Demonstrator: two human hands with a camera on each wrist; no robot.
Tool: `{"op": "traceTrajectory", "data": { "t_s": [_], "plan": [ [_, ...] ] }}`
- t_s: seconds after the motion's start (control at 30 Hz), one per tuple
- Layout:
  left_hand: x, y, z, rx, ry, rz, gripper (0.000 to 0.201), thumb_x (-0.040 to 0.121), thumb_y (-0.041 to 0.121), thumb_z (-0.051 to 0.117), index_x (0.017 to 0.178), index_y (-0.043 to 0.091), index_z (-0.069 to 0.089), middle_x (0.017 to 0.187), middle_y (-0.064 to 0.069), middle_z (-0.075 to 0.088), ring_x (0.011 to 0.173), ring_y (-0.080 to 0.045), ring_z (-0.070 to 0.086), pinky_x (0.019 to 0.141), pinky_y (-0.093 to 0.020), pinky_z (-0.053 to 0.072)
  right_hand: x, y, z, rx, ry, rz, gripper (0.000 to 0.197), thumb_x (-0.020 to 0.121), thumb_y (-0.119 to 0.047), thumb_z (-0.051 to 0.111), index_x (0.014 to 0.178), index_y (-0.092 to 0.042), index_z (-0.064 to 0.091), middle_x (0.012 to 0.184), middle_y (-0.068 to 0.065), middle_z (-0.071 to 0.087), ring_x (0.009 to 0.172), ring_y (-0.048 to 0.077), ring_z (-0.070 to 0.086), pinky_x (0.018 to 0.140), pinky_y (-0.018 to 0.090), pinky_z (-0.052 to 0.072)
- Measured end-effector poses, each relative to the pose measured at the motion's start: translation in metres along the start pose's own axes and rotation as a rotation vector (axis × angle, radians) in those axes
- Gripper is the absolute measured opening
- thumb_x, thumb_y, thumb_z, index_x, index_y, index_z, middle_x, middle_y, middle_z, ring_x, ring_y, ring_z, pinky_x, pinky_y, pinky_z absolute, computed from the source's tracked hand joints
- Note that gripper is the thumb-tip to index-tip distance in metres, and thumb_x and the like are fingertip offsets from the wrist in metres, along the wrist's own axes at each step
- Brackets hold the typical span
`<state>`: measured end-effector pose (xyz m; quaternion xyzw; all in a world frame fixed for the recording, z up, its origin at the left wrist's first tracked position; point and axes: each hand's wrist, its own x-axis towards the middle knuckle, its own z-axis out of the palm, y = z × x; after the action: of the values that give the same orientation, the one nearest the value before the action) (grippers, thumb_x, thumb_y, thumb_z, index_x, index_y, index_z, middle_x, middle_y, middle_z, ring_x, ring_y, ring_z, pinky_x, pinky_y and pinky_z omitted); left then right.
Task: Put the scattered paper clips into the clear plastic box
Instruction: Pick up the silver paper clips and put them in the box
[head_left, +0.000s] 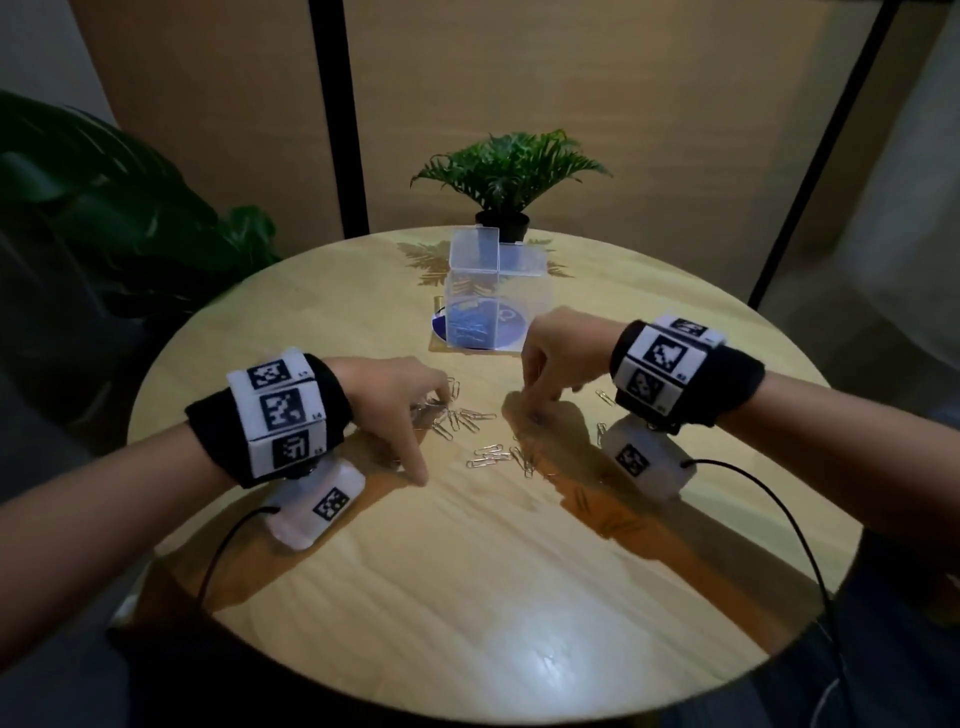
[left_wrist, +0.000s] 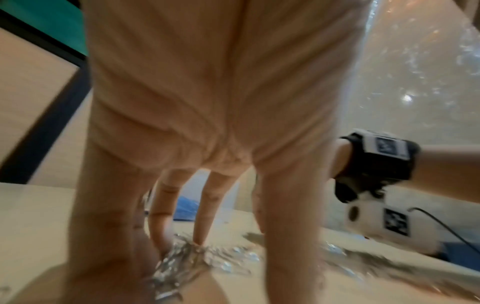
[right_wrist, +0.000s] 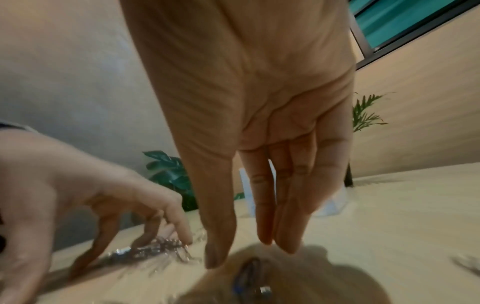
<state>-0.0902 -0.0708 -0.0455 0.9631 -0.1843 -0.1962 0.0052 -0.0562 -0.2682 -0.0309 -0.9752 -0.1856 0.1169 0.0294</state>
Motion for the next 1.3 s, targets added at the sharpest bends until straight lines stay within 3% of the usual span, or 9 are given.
{"op": "traceTrajectory", "data": {
  "t_s": [0.17,0.27,0.5,0.73,0.83,0.97,1.07,1.13,1.3],
  "plan": [
    [0.006,0.022,0.009,-0.096,0.137,0.136,0.057,0.07,0.025,0.081,0.12,0.018,0.055,0.109,-0.003,0.061,0.088,-0.013,0.051,0.064,-0.02,0.041,0.01,0.01,0.015,0.147,-0.051,-0.005,0.025,0.071,-0.025,0.081,0.091,-0.011,0.075,0.081,0.002,0.071,0.066,0.013,0.065,0.056,0.02,0.055],
    [-0.004,0.01,0.001,-0.118,0.202,0.081,0.068,0.061,0.031,0.086,0.119,0.019,0.052,0.109,-0.002,0.059,0.087,-0.013,0.052,0.062,-0.019,0.042,0.013,0.013,0.018,0.185,-0.084,-0.034,0.021,0.075,-0.023,0.078,0.092,-0.013,0.075,0.079,0.0,0.069,0.068,0.012,0.063,0.053,0.017,0.051],
    [-0.027,-0.026,0.003,-0.1,-0.112,-0.208,0.067,0.049,0.023,0.092,0.101,0.022,0.051,0.093,0.001,0.059,0.093,-0.021,0.061,0.081,-0.036,0.055,0.011,0.02,-0.004,0.47,-0.084,-0.104,0.001,0.085,-0.008,0.067,0.086,-0.008,0.068,0.083,0.006,0.07,0.074,0.013,0.067,0.07,0.023,0.058],
    [0.005,0.009,0.01,-0.412,0.025,-0.044,0.053,0.058,0.004,0.087,0.089,0.014,0.045,0.079,-0.004,0.062,0.073,-0.024,0.064,0.06,-0.027,0.055,0.046,-0.001,-0.045,0.48,0.521,-0.085,0.006,0.082,-0.015,0.072,0.084,-0.01,0.073,0.083,0.006,0.072,0.071,0.013,0.066,0.058,0.018,0.056],
    [0.016,0.025,0.007,-0.495,0.013,0.01,0.05,0.063,-0.004,0.082,0.09,0.012,0.043,0.078,-0.006,0.058,0.066,-0.021,0.062,0.046,-0.02,0.052,0.075,-0.015,-0.047,0.249,0.574,-0.005,0.01,0.079,-0.021,0.072,0.086,-0.017,0.077,0.09,0.003,0.074,0.081,0.019,0.067,0.065,0.025,0.051],
    [0.017,0.027,-0.001,-0.34,0.106,0.052,0.057,0.063,0.022,0.086,0.105,0.015,0.047,0.092,-0.003,0.06,0.084,-0.021,0.061,0.068,-0.032,0.055,0.078,-0.012,-0.047,0.17,0.599,0.075,0.022,0.086,-0.022,0.056,0.094,-0.016,0.075,0.097,0.01,0.072,0.086,0.031,0.067,0.075,0.037,0.057],
    [0.01,0.015,-0.004,-0.186,0.171,0.017,0.085,0.063,0.047,0.081,0.131,0.016,0.04,0.13,-0.003,0.048,0.114,-0.02,0.05,0.096,-0.033,0.045,0.045,0.011,-0.053,0.151,0.633,0.087,0.028,0.089,-0.02,0.046,0.088,-0.008,0.072,0.091,0.015,0.069,0.084,0.035,0.063,0.074,0.037,0.053],
    [0.006,0.009,-0.004,-0.173,0.06,-0.025,0.102,0.065,0.054,0.076,0.145,0.015,0.025,0.147,-0.004,0.033,0.131,-0.022,0.037,0.109,-0.035,0.034,0.014,0.027,-0.044,0.073,0.51,0.124,0.032,0.093,-0.02,0.042,0.073,-0.004,0.06,0.079,0.016,0.058,0.077,0.031,0.055,0.068,0.031,0.042],
    [-0.004,0.021,0.007,-0.15,-0.164,0.002,0.106,0.073,0.057,0.069,0.15,0.018,0.008,0.158,-0.002,0.017,0.139,-0.017,0.024,0.118,-0.035,0.019,-0.045,0.023,0.01,0.067,-0.262,0.119,0.05,0.103,-0.037,0.025,0.068,-0.013,0.052,0.07,0.001,0.048,0.061,0.013,0.044,0.059,0.021,0.038]
  ]
}}
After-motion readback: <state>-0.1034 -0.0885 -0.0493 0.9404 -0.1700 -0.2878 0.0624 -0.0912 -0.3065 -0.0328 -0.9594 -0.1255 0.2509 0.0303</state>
